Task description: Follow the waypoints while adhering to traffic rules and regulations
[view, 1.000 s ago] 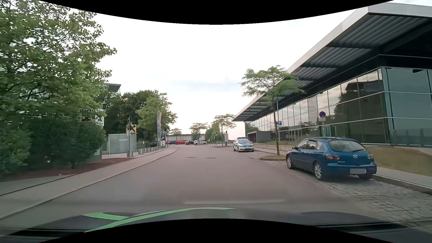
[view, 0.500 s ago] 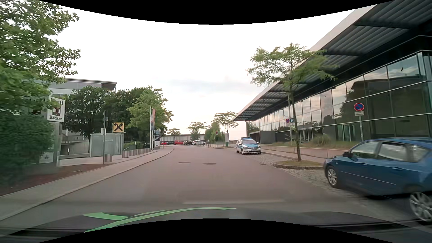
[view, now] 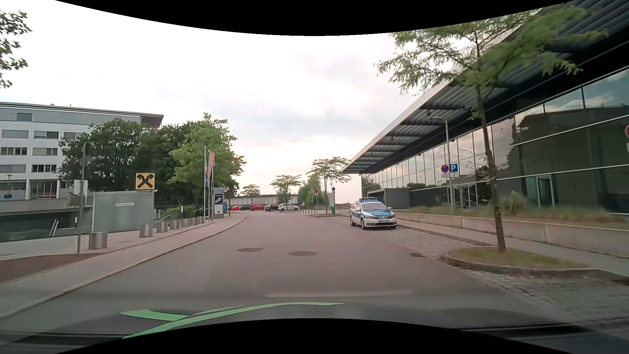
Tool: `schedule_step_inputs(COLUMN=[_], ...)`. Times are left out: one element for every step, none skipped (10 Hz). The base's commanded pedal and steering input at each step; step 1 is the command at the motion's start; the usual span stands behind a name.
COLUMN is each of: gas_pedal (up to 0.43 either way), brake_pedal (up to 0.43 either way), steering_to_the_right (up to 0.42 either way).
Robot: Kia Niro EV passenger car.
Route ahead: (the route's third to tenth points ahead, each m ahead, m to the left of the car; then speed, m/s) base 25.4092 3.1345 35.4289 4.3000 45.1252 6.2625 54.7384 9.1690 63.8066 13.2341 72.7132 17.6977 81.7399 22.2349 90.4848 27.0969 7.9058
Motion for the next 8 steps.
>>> schedule_step_inputs(gas_pedal=[0.169, 0.169, 0.169, 0.169, 0.157, 0.15, 0.138, 0.118], brake_pedal=[0.0, 0.0, 0.0, 0.0, 0.0, 0.0, 0.0, 0.0], steering_to_the_right=[-0.009, -0.01, -0.013, -0.017, -0.02, -0.021, -0.022, -0.023])
